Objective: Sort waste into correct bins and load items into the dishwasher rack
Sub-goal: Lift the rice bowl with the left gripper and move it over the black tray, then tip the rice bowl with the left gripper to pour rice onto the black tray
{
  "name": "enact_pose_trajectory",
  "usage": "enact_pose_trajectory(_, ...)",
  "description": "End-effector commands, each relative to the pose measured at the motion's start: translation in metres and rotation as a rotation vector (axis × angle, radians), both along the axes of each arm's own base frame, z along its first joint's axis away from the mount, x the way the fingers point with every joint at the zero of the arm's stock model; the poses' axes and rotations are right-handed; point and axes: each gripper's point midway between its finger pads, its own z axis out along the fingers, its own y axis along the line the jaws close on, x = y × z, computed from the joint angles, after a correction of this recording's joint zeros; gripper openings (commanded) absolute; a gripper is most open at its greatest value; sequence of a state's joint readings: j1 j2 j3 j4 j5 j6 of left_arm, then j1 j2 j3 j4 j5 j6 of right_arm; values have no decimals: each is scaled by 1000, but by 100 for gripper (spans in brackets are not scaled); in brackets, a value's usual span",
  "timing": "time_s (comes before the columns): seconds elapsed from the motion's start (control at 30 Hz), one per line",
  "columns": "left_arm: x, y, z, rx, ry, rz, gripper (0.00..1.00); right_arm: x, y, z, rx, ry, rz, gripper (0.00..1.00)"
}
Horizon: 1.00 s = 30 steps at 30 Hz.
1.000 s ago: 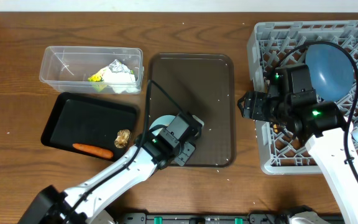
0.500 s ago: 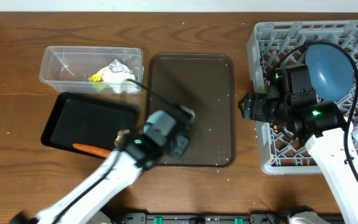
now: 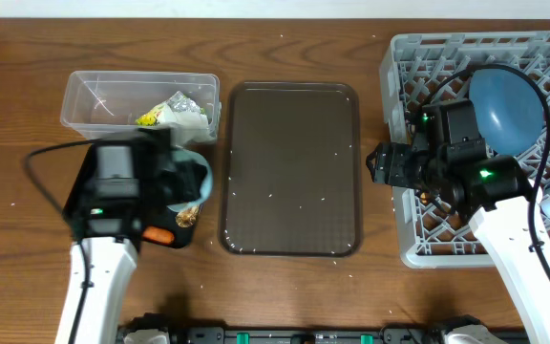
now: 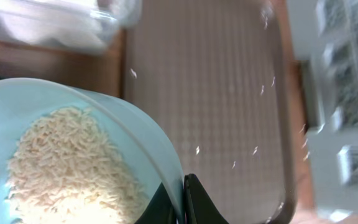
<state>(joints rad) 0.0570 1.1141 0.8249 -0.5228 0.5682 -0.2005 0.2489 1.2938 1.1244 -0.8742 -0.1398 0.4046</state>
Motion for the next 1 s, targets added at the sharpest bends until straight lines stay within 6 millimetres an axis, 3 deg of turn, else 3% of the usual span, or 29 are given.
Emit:
enact_pose_trajectory(0.0,-2,1,8,-240,8,-36,6,2,-5,3,-13,-14,0,77)
enact_pose_trajectory(0.4,2,57,19,-721,-243,-154,6,1,-5,2,-14,-9,0,78)
enact_pose_trajectory(0.63,0,87,9,-705,-276,-59,6,0,-5,2,-15,-6,-1,78)
enact_pose_trajectory(0.77,-10,89,15,-701,-285,-34,6,0,-5,2,-15,-7,-1,78)
enact_pose_trajectory(0.87,-17,85,14,-537,-428,-120,6,1,-5,2,-15,-8,-1,78)
enact_pose_trajectory(0.97,-15,86,11,-582,-405,-106,6,2,-4,3,-12,-16,-1,78)
